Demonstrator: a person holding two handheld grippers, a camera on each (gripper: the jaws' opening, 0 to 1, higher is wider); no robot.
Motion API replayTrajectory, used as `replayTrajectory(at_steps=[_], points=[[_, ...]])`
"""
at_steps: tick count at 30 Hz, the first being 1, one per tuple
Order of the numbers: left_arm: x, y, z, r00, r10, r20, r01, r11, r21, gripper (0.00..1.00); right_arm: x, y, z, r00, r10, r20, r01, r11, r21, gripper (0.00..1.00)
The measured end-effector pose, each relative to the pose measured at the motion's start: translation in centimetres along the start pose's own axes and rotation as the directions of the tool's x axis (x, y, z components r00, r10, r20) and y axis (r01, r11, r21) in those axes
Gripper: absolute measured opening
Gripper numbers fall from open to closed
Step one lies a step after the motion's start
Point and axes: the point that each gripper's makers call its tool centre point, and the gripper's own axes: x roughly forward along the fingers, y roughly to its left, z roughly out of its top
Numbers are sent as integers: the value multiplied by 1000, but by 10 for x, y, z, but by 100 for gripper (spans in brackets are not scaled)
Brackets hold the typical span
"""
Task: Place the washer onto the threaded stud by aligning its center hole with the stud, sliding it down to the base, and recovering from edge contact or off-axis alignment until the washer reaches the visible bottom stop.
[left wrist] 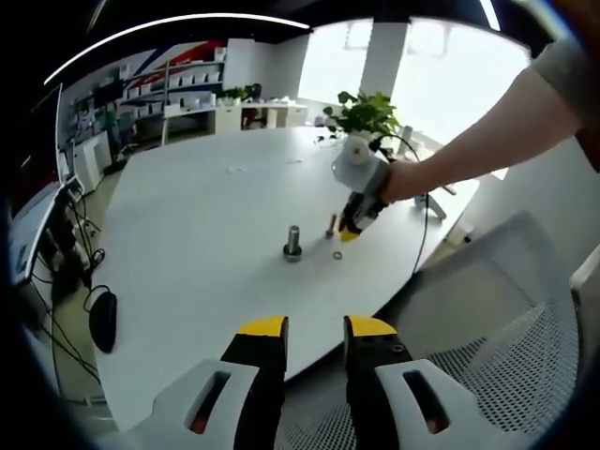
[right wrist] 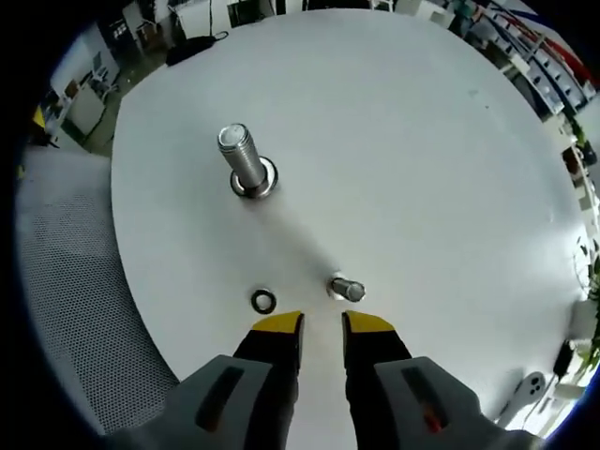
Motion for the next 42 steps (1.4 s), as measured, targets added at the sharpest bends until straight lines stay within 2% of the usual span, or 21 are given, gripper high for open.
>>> replayTrajectory(at_steps=[6, 9, 11, 26, 33, 39, 42], points=[[0, -1, 0, 1000, -5, -4, 5, 1000, 2, 21, 2, 20, 5, 999, 38, 20, -37, 999, -15, 22], [0, -1, 0, 1000, -4, -5, 4, 1000, 6, 21, 3, 35, 11, 996, 79, 44, -78, 997, -23, 23], [0, -1, 0, 1000, -6, -4, 6, 1000, 7, 21, 5, 38, 11, 997, 77, 30, -76, 996, -38, 23], [1, -1, -1, 1000, -5, -8, 5, 1000, 8, 21, 13, 36, 10, 998, 70, -7, -70, 996, -62, 21], [1, -1, -1, 1000, -6, -9, 6, 1000, 12, 21, 12, 41, 4, 997, 66, -30, -70, 981, -182, 16], [1, -1, -1, 1000, -1, -9, 2, 1000, 9, 21, 12, 39, 3, 996, 86, -18, -87, 977, -192, 16], [1, 0, -1, 1000, 0, -10, 1, 1000, 9, 21, 12, 40, 3, 994, 92, -51, -101, 967, -236, 17]])
